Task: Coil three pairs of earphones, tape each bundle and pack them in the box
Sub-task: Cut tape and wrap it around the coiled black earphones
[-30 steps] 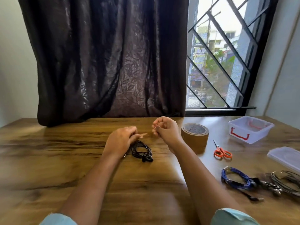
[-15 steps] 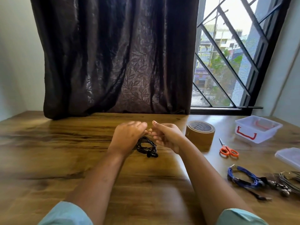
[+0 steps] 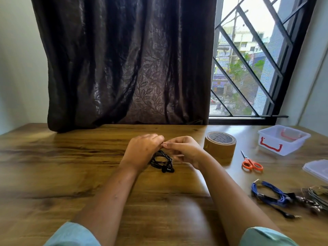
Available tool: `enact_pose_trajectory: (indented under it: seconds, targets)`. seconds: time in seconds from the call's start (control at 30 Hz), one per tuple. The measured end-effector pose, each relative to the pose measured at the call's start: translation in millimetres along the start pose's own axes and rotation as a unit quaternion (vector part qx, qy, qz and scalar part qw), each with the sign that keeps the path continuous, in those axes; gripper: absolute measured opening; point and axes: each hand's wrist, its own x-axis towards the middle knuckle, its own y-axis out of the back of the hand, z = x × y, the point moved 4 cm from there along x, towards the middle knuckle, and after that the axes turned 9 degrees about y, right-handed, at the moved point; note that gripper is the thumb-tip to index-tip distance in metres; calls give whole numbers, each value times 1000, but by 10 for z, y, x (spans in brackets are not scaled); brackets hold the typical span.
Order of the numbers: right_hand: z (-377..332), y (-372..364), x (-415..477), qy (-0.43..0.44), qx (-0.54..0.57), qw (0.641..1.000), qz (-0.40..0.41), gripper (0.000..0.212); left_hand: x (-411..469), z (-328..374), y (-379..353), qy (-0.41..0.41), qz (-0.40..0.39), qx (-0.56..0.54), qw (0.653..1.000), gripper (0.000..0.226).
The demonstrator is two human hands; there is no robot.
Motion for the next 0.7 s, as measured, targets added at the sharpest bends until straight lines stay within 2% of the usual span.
enact_pose_trajectory:
  seconds: [0.07, 0.2, 0.37, 0.43, 0.57, 0.7]
  targets:
    - [14, 4, 13, -3, -3, 1000, 6, 23, 2, -9, -7, 2, 1, -7, 1000, 29]
    - [3, 10, 19, -9, 7, 1000, 15, 12, 9, -7, -29, 0, -7, -12, 1000, 19]
    - [10, 44, 37, -16, 18, 998, 52, 17, 10, -1, -24, 12, -9, -16, 1000, 9]
    - [4, 46, 31, -12, 21, 998, 58, 19, 16, 5, -19, 13, -9, -14, 1000, 10]
    - [11, 49, 25, -11, 11, 998, 55, 37, 17, 24, -16, 9, -5, -11, 1000, 14]
    - [38, 72, 52, -22, -5, 998, 63, 22, 23, 42, -25, 6, -12, -28, 1000, 24]
